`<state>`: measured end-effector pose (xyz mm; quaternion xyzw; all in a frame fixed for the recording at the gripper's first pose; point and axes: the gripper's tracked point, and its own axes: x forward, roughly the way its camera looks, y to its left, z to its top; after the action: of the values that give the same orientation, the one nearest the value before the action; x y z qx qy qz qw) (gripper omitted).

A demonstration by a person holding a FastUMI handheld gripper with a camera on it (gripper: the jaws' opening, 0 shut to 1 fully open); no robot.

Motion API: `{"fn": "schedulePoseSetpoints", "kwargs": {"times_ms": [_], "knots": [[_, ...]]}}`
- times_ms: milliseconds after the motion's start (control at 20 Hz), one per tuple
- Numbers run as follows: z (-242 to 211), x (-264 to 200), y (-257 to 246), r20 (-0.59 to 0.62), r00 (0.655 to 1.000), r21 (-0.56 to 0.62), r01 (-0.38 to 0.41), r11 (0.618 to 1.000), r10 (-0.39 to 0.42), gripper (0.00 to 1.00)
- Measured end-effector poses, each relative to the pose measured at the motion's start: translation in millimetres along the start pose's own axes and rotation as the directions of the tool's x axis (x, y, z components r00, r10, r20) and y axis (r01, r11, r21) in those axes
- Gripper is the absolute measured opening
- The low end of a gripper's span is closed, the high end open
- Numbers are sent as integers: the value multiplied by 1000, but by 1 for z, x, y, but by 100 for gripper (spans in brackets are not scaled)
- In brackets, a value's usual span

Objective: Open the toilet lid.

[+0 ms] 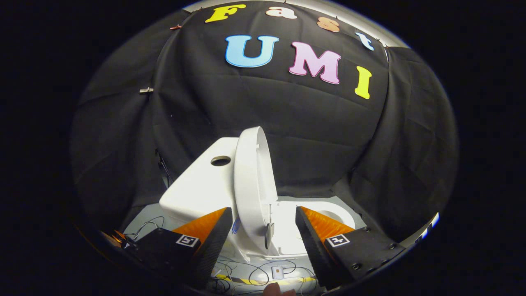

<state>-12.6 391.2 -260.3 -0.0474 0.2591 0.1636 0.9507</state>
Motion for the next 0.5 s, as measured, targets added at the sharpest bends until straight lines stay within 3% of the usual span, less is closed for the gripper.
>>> {"fn": "schedulePoseSetpoints", "kwargs": {"times_ms": [150, 500], "knots": [[31, -15, -2, 63, 997, 30, -40, 999, 39, 96], [117, -65, -32, 244, 969, 42, -49, 998, 37, 96]]}}
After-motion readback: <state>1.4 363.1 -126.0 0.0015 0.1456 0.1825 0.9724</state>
